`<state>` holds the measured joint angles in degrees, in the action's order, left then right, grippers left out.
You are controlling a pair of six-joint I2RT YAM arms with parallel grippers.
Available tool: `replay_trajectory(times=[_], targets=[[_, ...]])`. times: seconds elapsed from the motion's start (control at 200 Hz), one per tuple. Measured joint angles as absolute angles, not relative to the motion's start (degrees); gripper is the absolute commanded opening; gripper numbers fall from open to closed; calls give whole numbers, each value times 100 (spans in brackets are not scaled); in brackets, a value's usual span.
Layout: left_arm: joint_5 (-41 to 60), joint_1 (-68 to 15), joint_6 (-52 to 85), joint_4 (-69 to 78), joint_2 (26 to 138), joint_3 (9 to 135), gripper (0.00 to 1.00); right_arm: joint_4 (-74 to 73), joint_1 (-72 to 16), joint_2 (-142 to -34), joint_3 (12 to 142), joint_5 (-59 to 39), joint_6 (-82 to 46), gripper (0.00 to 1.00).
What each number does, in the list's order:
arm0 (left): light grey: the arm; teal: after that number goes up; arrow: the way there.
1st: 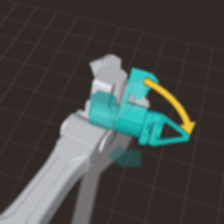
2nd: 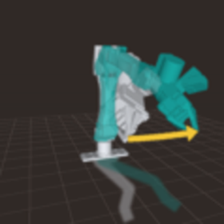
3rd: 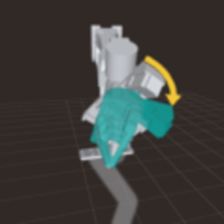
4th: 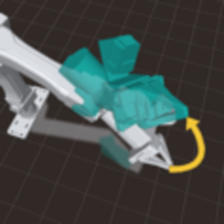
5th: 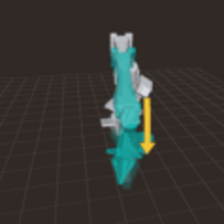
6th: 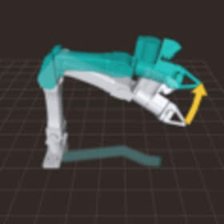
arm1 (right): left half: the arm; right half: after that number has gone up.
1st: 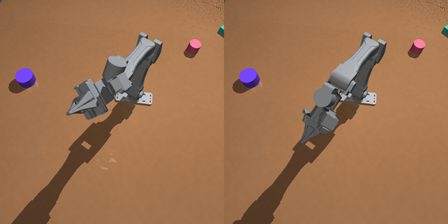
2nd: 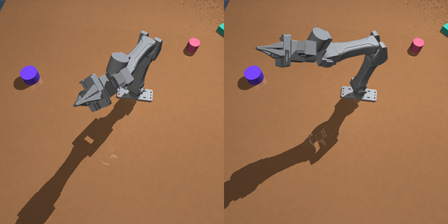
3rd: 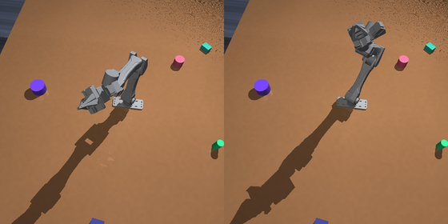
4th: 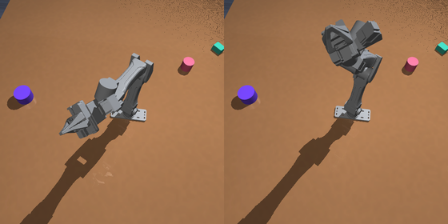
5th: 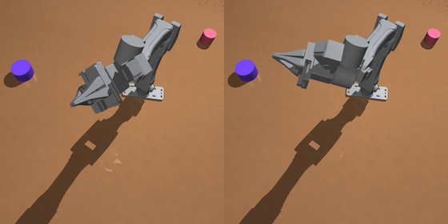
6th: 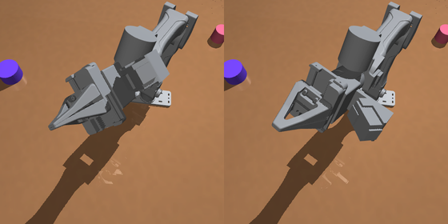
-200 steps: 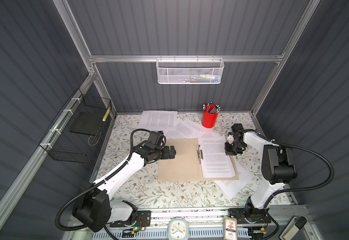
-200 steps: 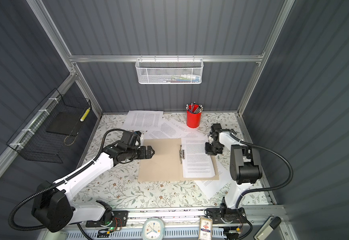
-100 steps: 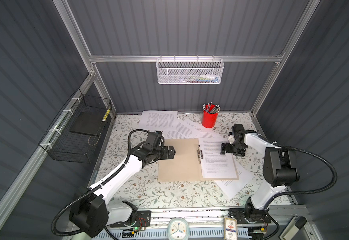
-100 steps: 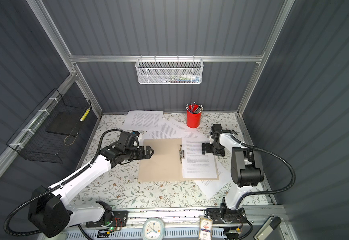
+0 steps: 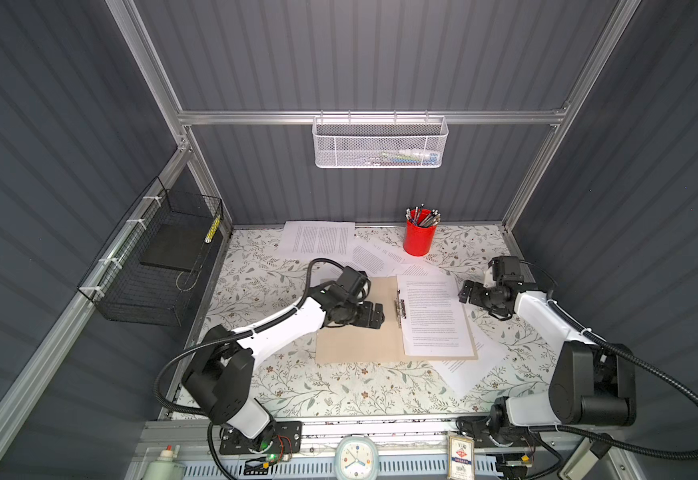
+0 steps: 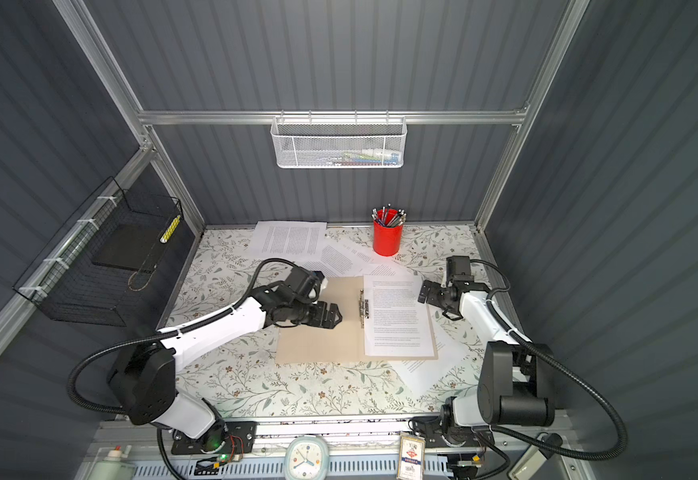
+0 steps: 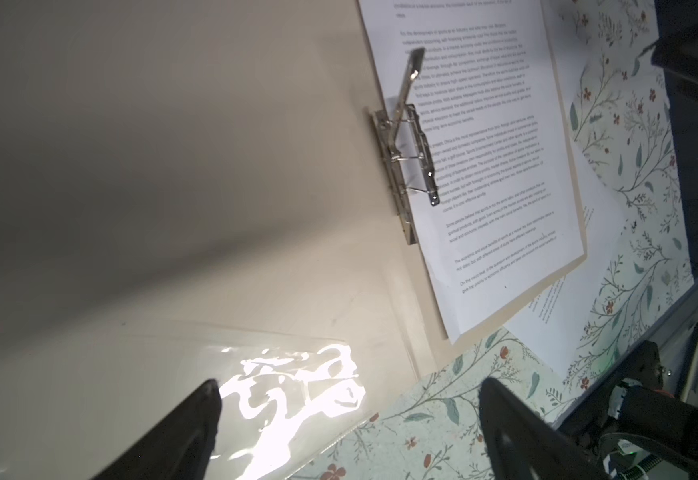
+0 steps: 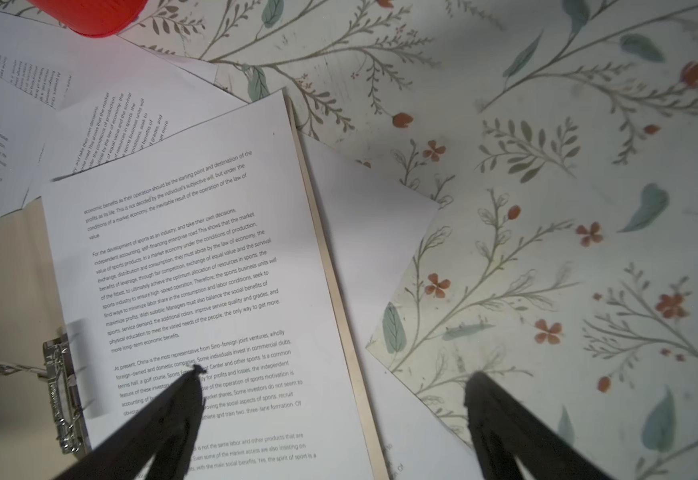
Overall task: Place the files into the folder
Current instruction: 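Release the sheet with the right gripper while the left gripper reaches toward the clip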
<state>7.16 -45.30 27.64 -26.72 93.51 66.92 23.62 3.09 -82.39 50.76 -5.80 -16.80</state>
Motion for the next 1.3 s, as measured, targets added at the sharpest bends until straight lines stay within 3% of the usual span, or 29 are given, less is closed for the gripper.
replay_trajectory(times=[0.39,0.59,1.301], targets=[[416,-4947,3151,-2792,11528,8750,74,1398,346,-8484,4650,-1264,-2108,87],[161,-4947,3326,-3142,12232,9588,68,1317,414,-8652,4626,-1315,-2252,90],[-196,-4947,3527,-3656,12853,10197,53,854,698,-9115,4501,-2392,-3114,91]])
